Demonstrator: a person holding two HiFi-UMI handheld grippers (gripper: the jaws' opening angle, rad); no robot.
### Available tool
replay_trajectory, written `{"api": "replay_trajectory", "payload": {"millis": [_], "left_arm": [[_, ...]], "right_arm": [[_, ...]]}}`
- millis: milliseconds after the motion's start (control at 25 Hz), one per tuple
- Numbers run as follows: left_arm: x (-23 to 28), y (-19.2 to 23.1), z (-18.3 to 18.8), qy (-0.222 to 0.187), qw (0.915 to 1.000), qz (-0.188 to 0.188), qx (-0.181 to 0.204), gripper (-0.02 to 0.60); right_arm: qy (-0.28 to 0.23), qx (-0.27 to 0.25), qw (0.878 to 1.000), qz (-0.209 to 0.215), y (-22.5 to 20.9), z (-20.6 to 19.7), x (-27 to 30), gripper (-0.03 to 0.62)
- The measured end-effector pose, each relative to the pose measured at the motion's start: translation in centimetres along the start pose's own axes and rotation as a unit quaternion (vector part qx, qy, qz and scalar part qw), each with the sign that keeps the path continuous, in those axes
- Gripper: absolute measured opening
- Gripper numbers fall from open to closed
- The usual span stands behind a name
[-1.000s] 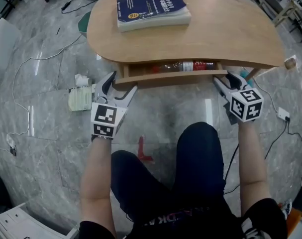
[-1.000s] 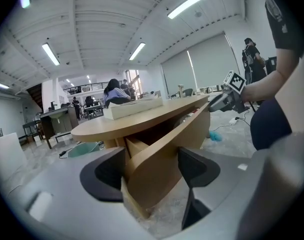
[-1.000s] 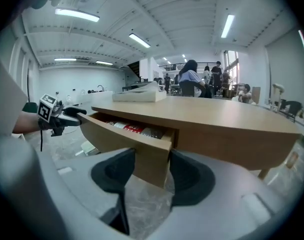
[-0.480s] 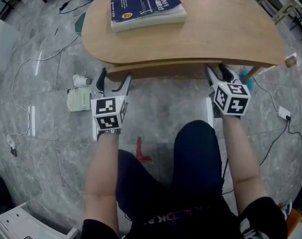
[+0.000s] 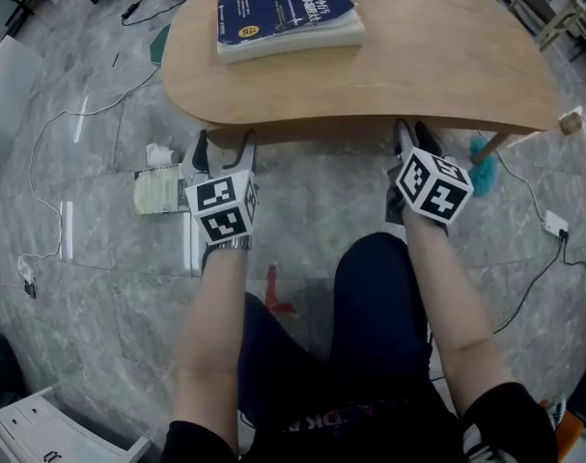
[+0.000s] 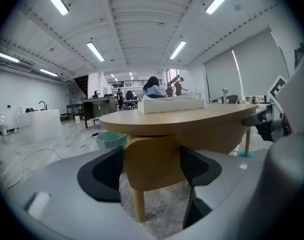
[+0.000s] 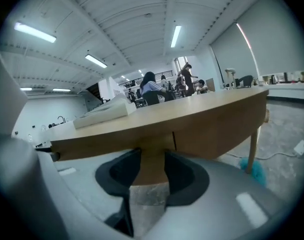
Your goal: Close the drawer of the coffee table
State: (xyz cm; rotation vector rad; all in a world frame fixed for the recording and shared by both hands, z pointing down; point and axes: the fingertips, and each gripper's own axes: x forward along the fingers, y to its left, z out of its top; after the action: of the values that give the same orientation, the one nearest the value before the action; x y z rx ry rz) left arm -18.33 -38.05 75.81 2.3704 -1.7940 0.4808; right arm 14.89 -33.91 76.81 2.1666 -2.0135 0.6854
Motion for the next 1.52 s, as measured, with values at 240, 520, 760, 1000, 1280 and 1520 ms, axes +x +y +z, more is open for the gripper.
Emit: {"api": "replay_trajectory", "payload": {"millis": [240,520,760,1000,1280,1520], "left_arm": [[0.8,0.2,0.1,0.006,0.9997,0.014,-0.018,0.365],[1.6,0.3,0.4,0.005,0.9997,0.014,-0.017,0.361],[1.9,0.3,0.5,0.002,0.9998,0.014,-0.016,0.362],[0.8,1.6,0.2,-0.004,0.999,0.034,-0.028,0.245],[-1.0,2.1,-0.9,-0.002,0.9989,0.02,-0.041,0.006],[-2.4,2.1,0.3,-0.017,0.9988,0.01,-0.045,0.006]], "right_arm": [[-0.007,-0.01,1.0,-0.002,0.8,0.3,0.9,0.091],[-0.011,-0.037,0.999,0.004,0.8,0.7,1.8,0.091],[-0.022,-0.048,0.999,0.004,0.8,0.8,1.9,0.091],[-0.005,-0.054,0.999,0.009,0.7,0.2,1.8,0.009],[0.003,-0.069,0.997,0.038,2.3,-0.7,0.9,0.002],[0.001,-0.087,0.994,0.062,3.9,-0.6,-0.1,0.002]]}}
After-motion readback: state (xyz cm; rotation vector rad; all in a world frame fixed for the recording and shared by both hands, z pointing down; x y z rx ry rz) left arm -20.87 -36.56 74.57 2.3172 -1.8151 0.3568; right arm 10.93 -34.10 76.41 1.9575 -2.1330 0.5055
